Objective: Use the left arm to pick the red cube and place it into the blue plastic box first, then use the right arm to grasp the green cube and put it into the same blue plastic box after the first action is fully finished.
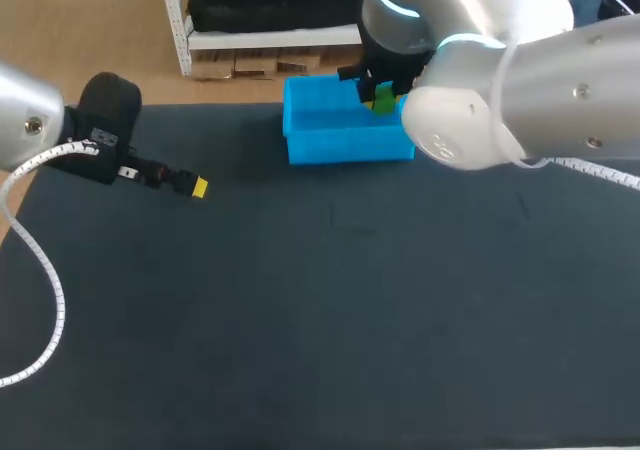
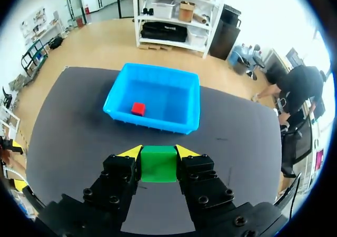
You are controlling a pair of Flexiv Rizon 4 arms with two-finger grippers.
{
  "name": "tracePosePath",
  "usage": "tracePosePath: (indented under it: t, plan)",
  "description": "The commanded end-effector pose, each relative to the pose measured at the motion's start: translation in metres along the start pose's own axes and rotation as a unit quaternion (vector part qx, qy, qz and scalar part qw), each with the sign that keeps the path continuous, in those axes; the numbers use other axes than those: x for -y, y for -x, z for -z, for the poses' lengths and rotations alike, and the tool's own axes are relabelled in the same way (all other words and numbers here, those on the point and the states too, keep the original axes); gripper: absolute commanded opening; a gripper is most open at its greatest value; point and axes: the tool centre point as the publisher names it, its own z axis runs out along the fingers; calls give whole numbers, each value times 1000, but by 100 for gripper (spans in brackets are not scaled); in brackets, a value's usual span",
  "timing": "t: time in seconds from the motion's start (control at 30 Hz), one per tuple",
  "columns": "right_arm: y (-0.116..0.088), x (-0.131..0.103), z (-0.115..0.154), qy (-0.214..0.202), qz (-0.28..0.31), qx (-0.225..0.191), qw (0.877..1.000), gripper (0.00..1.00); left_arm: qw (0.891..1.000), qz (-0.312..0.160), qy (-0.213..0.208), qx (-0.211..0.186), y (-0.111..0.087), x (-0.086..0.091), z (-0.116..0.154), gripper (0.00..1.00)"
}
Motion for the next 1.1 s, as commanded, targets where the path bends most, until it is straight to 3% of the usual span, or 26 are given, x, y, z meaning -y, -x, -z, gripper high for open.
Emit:
tracePosePath:
  t: [0.03,0.5,1.1]
  plan:
    - [-6,1,0,0,-1,33,999,0,1000,-1,-3,3,-1,-2,-1,100]
    - [6,11,-10,10,7,35,999,0,1000,-1,-3,3,-1,-2,-1,100]
    - [68,35,-60,32,23,37,999,0,1000,-1,-3,3,-1,-2,-1,100]
